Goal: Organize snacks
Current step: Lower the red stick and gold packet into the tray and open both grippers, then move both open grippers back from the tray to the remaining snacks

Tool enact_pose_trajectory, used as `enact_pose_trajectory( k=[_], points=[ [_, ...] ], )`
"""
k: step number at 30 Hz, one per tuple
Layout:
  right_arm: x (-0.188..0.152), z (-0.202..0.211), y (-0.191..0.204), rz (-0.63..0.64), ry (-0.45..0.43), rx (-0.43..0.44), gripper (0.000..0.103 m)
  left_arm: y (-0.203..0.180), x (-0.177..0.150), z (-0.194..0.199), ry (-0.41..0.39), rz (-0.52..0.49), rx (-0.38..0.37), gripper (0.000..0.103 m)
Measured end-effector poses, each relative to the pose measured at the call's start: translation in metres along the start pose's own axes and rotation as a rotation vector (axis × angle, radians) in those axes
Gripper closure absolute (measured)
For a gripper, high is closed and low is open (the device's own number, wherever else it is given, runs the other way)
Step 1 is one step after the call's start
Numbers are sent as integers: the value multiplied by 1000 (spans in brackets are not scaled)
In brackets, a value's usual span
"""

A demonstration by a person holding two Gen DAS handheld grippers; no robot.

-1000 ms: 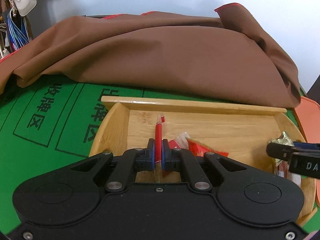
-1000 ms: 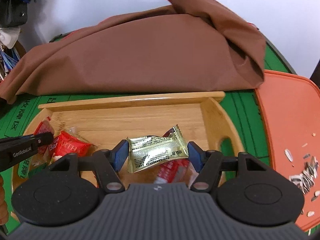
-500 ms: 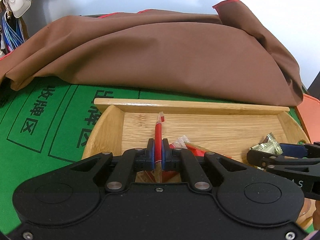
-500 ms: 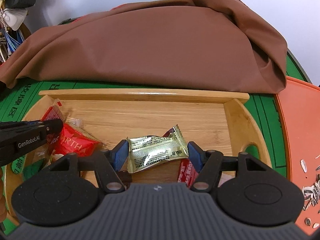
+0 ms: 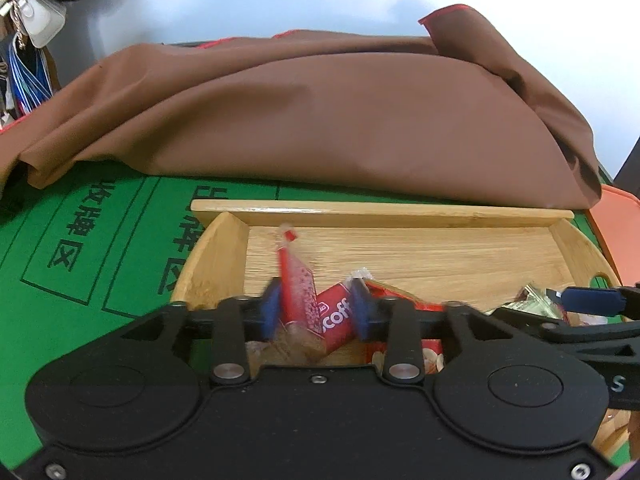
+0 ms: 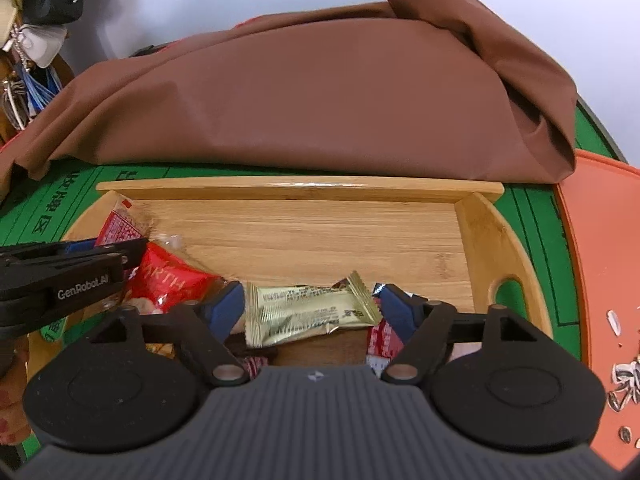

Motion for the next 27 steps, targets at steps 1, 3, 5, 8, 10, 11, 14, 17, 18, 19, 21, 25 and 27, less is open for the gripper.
enact_pose_trajectory(
  k=[1, 3, 5, 8, 10, 11, 14, 17, 18, 19, 21, 25, 27],
  points=[
    [0, 4, 0, 7, -9, 0, 14, 0, 0, 3, -5, 0, 0, 60],
    [0, 13, 2, 30, -31, -3, 13, 0, -1, 9, -9, 3, 0, 56],
    [0, 22, 3, 49, -50, -6, 12, 0, -2, 16, -14, -1, -6, 53],
    [-3, 36, 5, 48, -71, 12, 9, -3, -4, 31, -38, -21, -17, 44],
    [-6, 46, 5, 50, -87, 21, 7, -5, -6, 42, -59, -38, -24, 34],
    [-8, 52, 5, 55, -96, 23, 7, -6, -7, 48, -66, -44, -27, 32],
    [-14, 67, 8, 78, -118, 28, 5, -10, -13, 64, -84, -62, -46, 23],
    [-23, 83, 11, 102, -138, 38, 3, -14, -19, 84, -115, -94, -56, 21],
    [-25, 88, 11, 110, -145, 40, 2, -15, -21, 91, -126, -105, -57, 18],
    [-28, 93, 12, 117, -153, 42, 1, -16, -22, 97, -137, -112, -59, 17],
    [-35, 103, 13, 128, -167, 48, 1, -17, -26, 109, -154, -124, -63, 16],
    [-46, 122, 15, 131, -193, 65, 0, -18, -36, 132, -179, -135, -82, 13],
    [-52, 132, 15, 126, -206, 79, 0, -19, -41, 143, -190, -138, -89, 13]
  ],
)
Point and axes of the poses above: each gripper's, at about its wrist camera, not at the fingertips, and z roughly against the way its jaws point, y to its left, x to its top, the point moved 9 cm from there along -z, roughly the way its jaws point, and after that the axes turned 12 degrees about -y, right-handed, at the moved point
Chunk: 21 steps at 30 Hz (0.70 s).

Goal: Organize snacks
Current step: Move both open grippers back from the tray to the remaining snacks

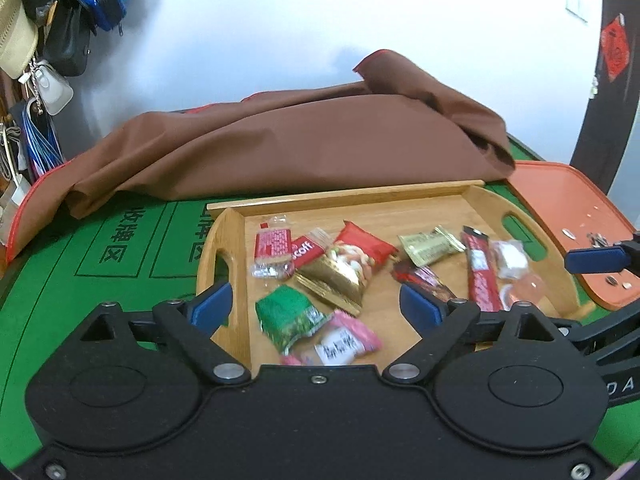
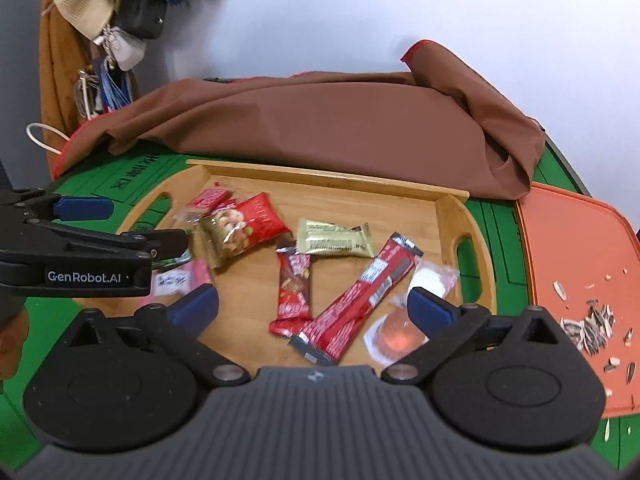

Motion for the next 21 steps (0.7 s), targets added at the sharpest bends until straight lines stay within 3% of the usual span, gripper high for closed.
enact_pose_trajectory(
  k=[11, 21],
  points=[
    [-24, 37, 8, 7, -41, 26, 0, -16, -31, 48, -26, -21, -44, 8],
    [-54, 61, 14, 91, -40, 29, 0, -23, -62, 73, -10, -1, -89, 7]
  ],
)
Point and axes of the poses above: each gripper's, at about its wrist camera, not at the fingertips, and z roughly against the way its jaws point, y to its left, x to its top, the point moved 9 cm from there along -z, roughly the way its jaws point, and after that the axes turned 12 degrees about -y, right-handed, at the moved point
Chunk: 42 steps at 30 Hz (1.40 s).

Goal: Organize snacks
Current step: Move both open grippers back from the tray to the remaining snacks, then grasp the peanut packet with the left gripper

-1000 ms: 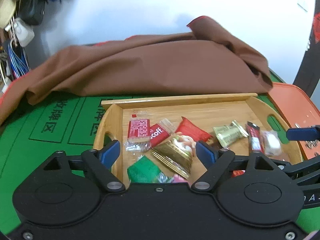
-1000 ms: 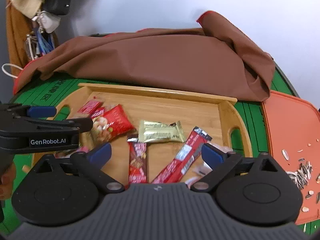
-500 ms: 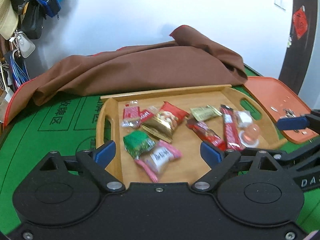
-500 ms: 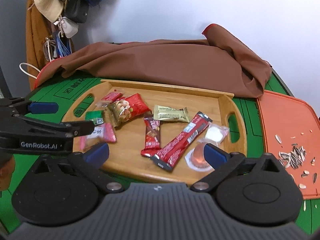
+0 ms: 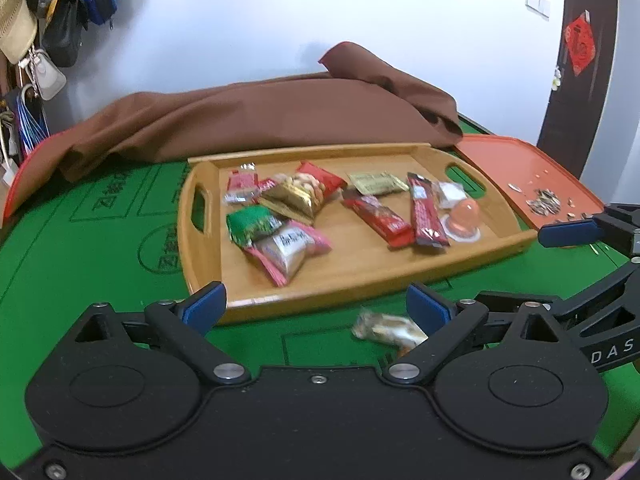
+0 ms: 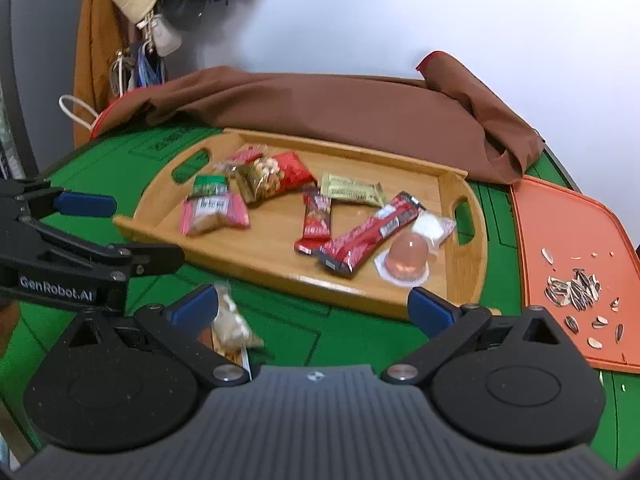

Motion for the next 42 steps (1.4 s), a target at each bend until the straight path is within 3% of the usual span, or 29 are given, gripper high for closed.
enact_pose_trajectory(
  k=[14, 18, 22, 30, 42],
  points=[
    [-39, 9, -23, 19, 72, -51, 0, -31, -43, 7, 68, -55, -81, 7],
    [-43, 12, -30, 5, 83, -55, 0, -44, -51, 5, 94, -52, -130, 17],
    [-48, 13, -34, 5, 100, -62, 0, -57, -59, 1, 133, -42, -183, 41],
    [-51, 10, -32, 4, 118, -48, 0, -61, -59, 0, 121, -43, -185, 54],
    [-47, -9, -7, -16, 132, 27, 0, -17, -49, 22, 96, -9, -97, 55]
  ],
)
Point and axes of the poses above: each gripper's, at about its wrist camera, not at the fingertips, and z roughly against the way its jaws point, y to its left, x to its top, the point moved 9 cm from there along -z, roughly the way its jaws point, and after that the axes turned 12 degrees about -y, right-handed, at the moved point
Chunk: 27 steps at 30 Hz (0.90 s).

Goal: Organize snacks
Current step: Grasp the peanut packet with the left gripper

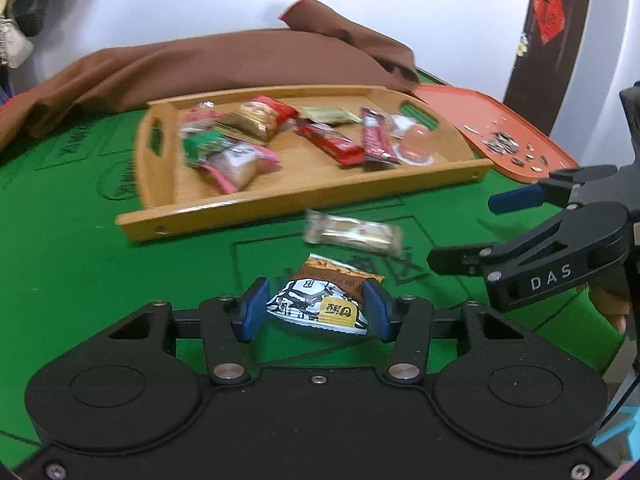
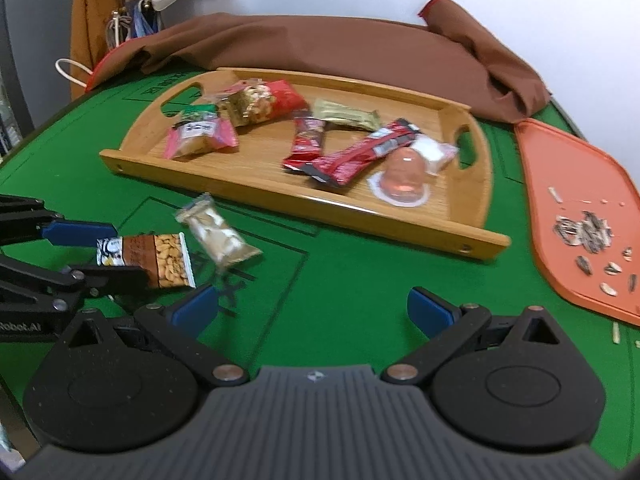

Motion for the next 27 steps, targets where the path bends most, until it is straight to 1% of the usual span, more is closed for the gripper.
enact_pose_trajectory(
  k=[3, 5, 7, 8, 11, 16, 19, 21, 24, 27],
  points=[
    [2, -6, 13, 9, 0, 26, 0, 15, 4, 6, -22, -2, 49, 55],
    [4, -11, 22, 14, 4, 43, 3, 24, 5, 7, -23, 9, 73, 55],
    [5, -16, 30, 14, 15, 60, 7, 32, 4, 7, -20, 26, 86, 55],
    [5, -20, 33, 18, 21, 58, 7, 34, 4, 6, -19, 31, 90, 55],
    [6, -28, 33, 27, 24, 11, 11, 36, 0, 5, -14, 35, 96, 55],
    [6, -38, 9, -64, 34, -65, 14, 38, -7, 3, 3, 40, 98, 54],
    [8, -41, -11, -69, 10, -167, 14, 38, -10, 3, 7, 48, 96, 53],
    [8, -41, -19, -82, 10, -190, 14, 39, -10, 3, 6, 53, 96, 53],
    [7, -38, -16, -88, 19, -131, 14, 40, -10, 3, -3, 38, 104, 52],
    [8, -33, -4, -43, 18, -66, 14, 38, -10, 3, -11, 19, 107, 52]
  ],
)
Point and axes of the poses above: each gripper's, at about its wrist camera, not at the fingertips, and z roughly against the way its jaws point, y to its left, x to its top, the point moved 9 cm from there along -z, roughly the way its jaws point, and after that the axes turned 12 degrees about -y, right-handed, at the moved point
